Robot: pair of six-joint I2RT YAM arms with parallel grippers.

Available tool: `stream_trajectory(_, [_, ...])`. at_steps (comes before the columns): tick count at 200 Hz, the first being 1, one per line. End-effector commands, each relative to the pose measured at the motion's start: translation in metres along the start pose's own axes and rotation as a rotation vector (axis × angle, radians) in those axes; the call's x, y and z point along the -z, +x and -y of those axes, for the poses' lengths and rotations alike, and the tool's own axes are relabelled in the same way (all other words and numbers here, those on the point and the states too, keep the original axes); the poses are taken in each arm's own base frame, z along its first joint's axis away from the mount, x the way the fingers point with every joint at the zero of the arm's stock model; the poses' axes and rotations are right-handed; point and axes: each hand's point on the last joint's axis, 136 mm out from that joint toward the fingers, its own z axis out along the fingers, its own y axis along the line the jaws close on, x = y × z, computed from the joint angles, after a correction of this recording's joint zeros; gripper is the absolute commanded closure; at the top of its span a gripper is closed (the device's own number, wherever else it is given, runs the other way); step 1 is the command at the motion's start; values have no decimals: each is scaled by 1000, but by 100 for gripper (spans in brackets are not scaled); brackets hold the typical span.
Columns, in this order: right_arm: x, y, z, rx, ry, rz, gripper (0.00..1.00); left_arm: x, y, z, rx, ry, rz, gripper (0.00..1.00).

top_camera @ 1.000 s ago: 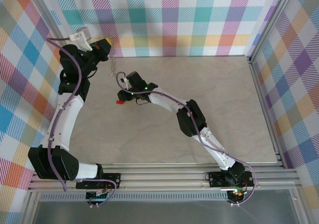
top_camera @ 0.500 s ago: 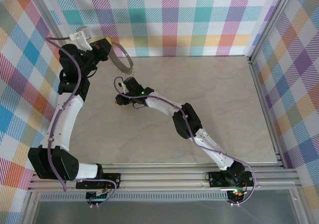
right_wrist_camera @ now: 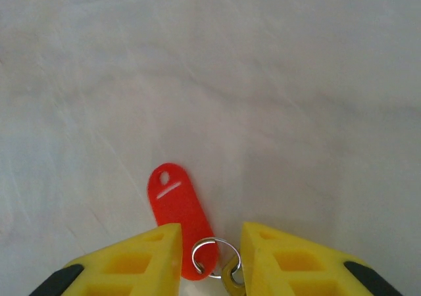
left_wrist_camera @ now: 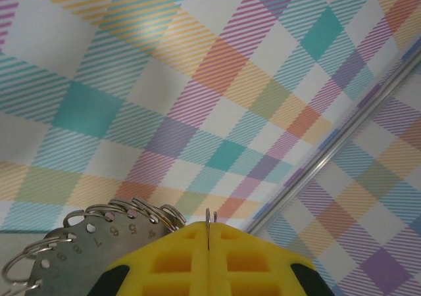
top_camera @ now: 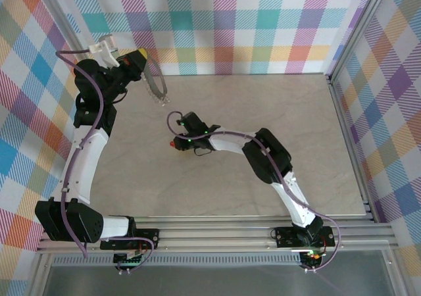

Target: Put the keys on the keyring

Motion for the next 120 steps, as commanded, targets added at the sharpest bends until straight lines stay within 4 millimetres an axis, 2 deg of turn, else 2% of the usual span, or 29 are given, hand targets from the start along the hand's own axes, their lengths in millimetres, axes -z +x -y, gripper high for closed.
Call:
stream_trajectory(1, [19, 26, 43, -55, 111, -23, 70, 8, -10, 19, 34, 79, 20, 100])
stream_trajectory(33, [60, 65, 80, -89, 206, -35, 71, 6, 6, 31, 64, 133, -11, 100])
stream_trajectory(74, [110, 112, 121, -117, 333, -45, 71, 0, 34, 67, 34, 242, -93, 100])
stream_trajectory(102, [139, 130, 137, -135, 378, -28, 71, -7, 58, 93, -4, 299, -158, 100])
stream_trajectory(120, [157, 134, 146, -146, 408, -13, 71, -14, 78, 109, -13, 332, -202, 100])
